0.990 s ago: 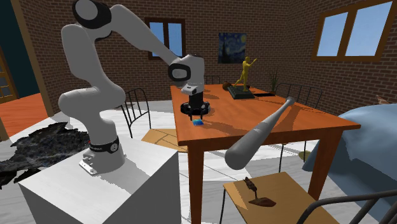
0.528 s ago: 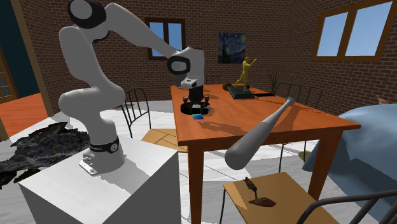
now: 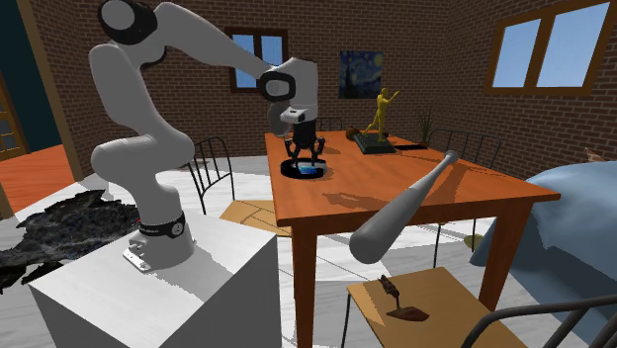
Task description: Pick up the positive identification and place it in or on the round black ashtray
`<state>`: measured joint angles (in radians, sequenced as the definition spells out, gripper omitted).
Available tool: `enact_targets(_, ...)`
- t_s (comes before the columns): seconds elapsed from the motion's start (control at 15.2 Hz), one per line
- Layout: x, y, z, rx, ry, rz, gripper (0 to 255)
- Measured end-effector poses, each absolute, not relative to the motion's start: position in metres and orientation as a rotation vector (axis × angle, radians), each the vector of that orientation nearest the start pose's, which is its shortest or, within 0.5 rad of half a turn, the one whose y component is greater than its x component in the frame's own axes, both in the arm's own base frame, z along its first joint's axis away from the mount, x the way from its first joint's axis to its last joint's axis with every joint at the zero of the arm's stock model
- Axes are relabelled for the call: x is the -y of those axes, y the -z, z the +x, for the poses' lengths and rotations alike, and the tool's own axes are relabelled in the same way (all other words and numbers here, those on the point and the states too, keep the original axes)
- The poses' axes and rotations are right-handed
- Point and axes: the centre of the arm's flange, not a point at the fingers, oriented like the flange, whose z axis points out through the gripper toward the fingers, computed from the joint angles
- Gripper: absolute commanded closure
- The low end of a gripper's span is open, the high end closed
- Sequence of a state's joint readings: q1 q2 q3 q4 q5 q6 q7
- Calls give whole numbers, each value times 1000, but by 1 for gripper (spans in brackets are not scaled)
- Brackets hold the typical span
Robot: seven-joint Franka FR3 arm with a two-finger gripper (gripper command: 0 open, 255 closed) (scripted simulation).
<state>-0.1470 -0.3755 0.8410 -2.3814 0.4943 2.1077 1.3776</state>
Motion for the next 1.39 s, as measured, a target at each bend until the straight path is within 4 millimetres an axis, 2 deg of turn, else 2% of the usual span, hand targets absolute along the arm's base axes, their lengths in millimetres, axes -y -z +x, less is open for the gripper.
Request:
enact_targets(0.46, -318, -451, 335, -1425, -175, -2689, 255)
enact_targets(0.59, -330, -454, 328, -1424, -175, -2690, 255)
enact_targets(0.86, -372, -462, 304, -1424, -175, -2691, 255)
enact_targets(1.39, -468, -466, 256, -1422, -175, -2694, 255)
